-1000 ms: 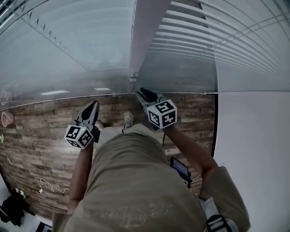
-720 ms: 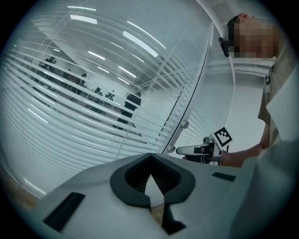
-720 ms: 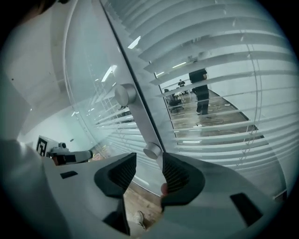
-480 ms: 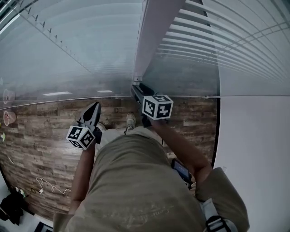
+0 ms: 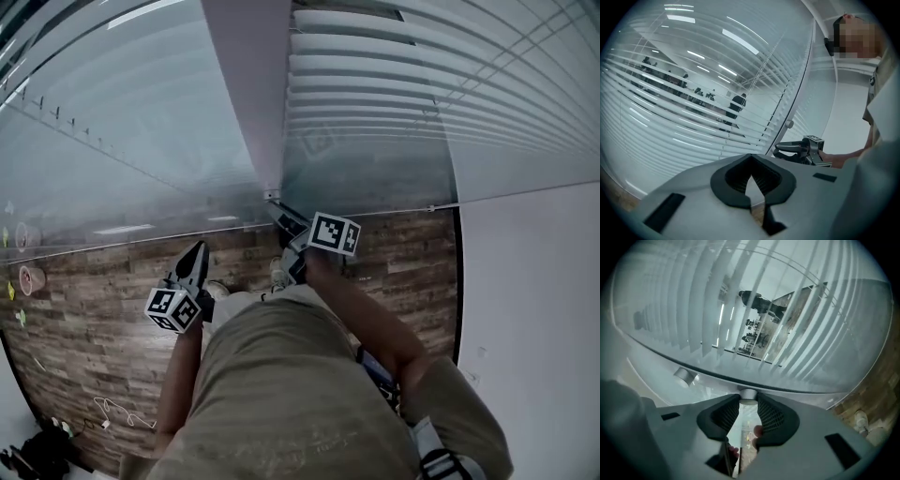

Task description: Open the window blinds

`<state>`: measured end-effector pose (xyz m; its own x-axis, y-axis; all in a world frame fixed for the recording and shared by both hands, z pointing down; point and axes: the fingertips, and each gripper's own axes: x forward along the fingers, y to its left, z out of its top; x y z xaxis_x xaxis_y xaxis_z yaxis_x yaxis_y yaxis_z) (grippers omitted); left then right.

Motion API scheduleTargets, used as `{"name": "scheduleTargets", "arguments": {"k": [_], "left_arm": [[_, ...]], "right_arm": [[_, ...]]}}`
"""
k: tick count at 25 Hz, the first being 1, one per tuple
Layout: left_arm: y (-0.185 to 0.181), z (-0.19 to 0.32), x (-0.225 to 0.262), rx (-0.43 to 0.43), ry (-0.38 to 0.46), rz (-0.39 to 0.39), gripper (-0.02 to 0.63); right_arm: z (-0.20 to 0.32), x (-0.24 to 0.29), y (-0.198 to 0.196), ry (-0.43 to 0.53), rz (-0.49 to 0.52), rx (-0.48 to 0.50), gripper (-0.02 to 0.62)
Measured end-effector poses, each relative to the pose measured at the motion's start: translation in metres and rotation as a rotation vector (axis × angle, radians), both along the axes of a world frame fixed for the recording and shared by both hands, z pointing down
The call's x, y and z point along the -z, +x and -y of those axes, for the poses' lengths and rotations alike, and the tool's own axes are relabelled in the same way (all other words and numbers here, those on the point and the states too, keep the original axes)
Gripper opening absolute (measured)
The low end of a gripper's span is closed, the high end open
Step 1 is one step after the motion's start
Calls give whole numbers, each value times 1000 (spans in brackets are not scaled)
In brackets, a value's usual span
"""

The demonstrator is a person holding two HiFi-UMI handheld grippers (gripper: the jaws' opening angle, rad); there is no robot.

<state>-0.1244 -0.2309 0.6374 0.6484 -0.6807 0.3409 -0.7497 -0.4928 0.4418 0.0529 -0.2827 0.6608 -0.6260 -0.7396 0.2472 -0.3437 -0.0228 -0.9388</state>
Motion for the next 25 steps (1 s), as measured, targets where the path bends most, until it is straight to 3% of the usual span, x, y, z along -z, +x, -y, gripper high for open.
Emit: {"name": "scheduleTargets", "arguments": {"k": [7, 10, 23, 25], "left_arm": [[8, 2, 10, -23, 1, 3, 12], [9, 1, 11, -24, -1, 6, 12], [20, -3, 8, -25, -3, 17, 12], [24, -6, 4, -30, -5, 16, 12]], "right_arm": [[1, 7, -7, -23, 205, -15, 129], [1, 9, -7, -23, 244, -15, 129], [1, 7, -4, -5, 116, 17, 129], [0, 2, -1, 0, 11, 20, 129]]}}
